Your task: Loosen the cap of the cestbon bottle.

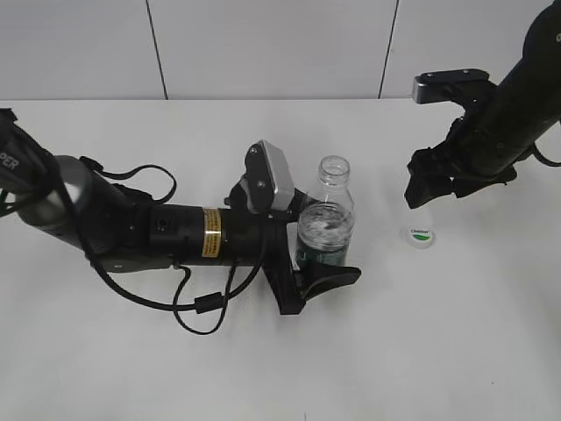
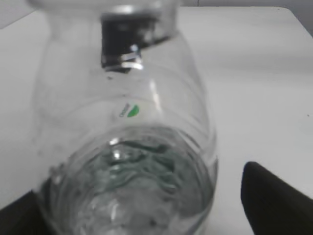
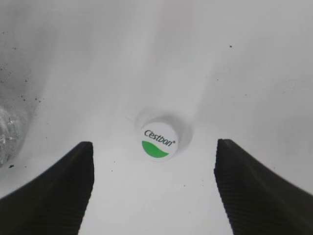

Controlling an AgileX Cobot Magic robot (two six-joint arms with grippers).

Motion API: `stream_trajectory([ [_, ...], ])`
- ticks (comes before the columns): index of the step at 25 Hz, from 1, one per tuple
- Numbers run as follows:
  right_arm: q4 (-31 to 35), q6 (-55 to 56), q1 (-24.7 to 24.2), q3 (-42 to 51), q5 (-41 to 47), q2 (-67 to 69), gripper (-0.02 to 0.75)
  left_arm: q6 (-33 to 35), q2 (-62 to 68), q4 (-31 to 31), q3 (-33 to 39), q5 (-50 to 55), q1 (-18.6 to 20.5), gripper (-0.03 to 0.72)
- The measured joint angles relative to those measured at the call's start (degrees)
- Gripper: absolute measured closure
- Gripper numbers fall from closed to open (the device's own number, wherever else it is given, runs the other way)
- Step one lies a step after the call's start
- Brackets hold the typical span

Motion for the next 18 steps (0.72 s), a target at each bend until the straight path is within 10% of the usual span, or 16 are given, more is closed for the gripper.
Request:
stream_trajectory([
  [18,-1.46,-0.05,0.00,0.00,3.79,-6.31,0.153,-2.08,-2.41,15.25,0.75,0.26,12.12,0.098],
])
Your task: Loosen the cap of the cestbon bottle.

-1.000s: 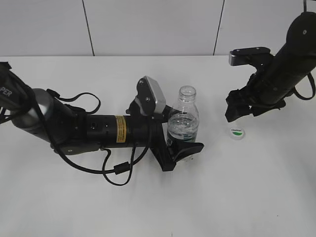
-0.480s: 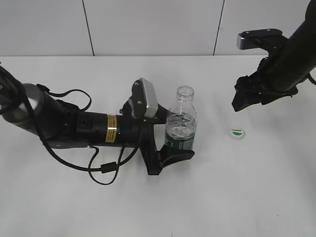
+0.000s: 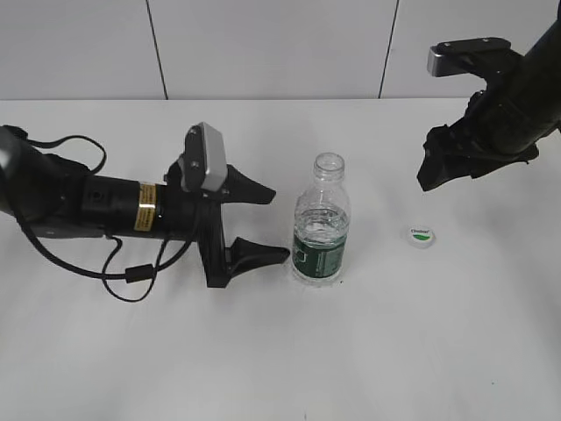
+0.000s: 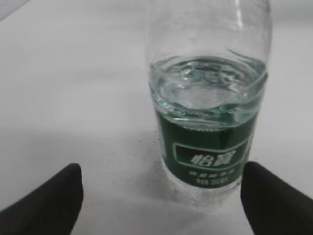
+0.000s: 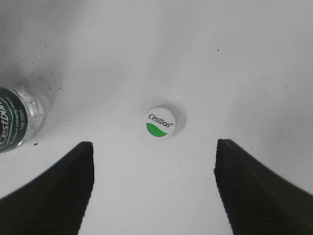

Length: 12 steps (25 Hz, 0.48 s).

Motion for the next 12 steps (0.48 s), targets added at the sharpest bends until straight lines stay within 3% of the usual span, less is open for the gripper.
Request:
stream_trajectory([
  [8,-0.30,0.00,0.00,0.00,0.05,0.00,0.153,-0.05,-6.36,-0.85,0.00,3.78,6.42,0.098],
  [12,-0.90,0.00,0.00,0.00,-1.01,0.00,0.153,-0.05,-9.76,-7.53,0.00,13.21,7.90,0.098],
])
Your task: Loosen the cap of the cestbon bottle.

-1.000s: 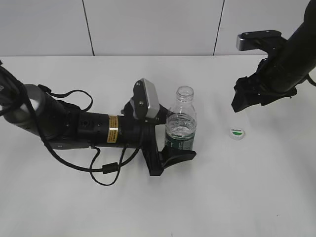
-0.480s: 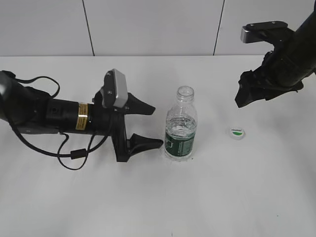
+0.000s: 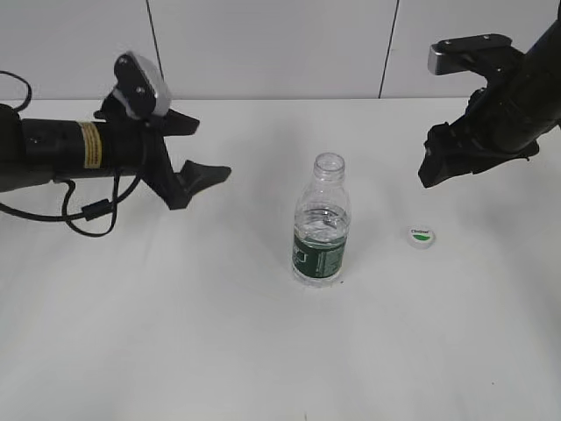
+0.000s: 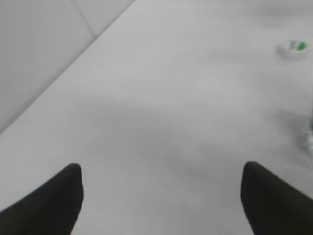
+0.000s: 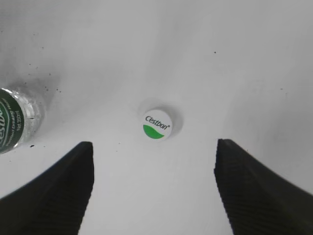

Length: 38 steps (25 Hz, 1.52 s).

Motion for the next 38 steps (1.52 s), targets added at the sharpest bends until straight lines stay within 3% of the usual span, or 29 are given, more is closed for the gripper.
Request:
stream_trajectory([
  [4,-2.09,-0.05,0.00,0.00,-2.41,-0.05,0.153,0.00,-1.41,-8.32,-1.02,12.61,0.06,0.098],
  [11,-8.99,2.39,0.00,-0.98,-4.07,-0.05,0.153,0.00,-2.38,-12.03,-4.30,31.62,0.28,0.098],
  [16,-17.98,10.40,-0.05,-5.59,-0.27,-0.05,0.153,0.00,-2.43,-21.69,-9.46,49.73,0.32,0.098],
  [21,-20.86,12.91,-1.90,-11.91,6.97,-0.05,0.153,0.89,-2.49,-28.77,-16.97,69.98,0.32,0.098],
  [24,-20.99,13.19,-3.75,-14.96,11.75,-0.05,0.153,6.23,-2.74,-34.48,-21.92,80.77,0.63,0.098],
  [31,-20.19,11.66,-7.79,-17.10,21.67,-0.05,0.153,21.80,-2.74,-56.08,-29.18,95.30,2.87,0.098],
  [38,-9.13,5.07,-13.37,-17.10,29.02,-0.05,0.152,23.76,-4.00,-58.26,-29.24,102.20,4.56,0.098],
])
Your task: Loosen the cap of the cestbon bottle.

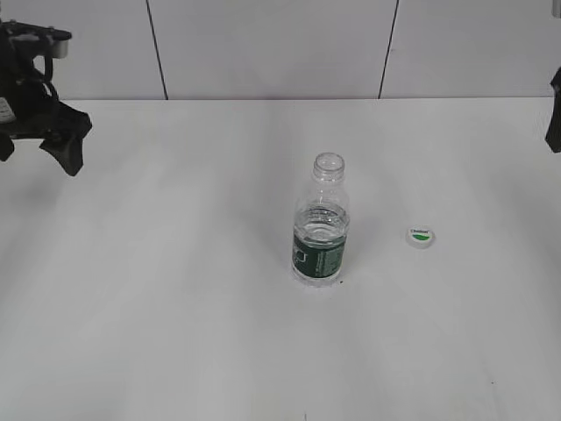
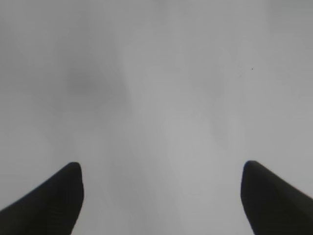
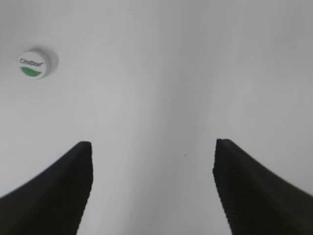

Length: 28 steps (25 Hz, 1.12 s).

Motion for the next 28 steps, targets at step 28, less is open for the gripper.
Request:
stream_trajectory([
  [28,3.18,-0.99,-0.50,37.08,-5.80,-35.92,0.152,0.07,-40.28,-6.49,43.93,-7.97,0.00,0.098],
])
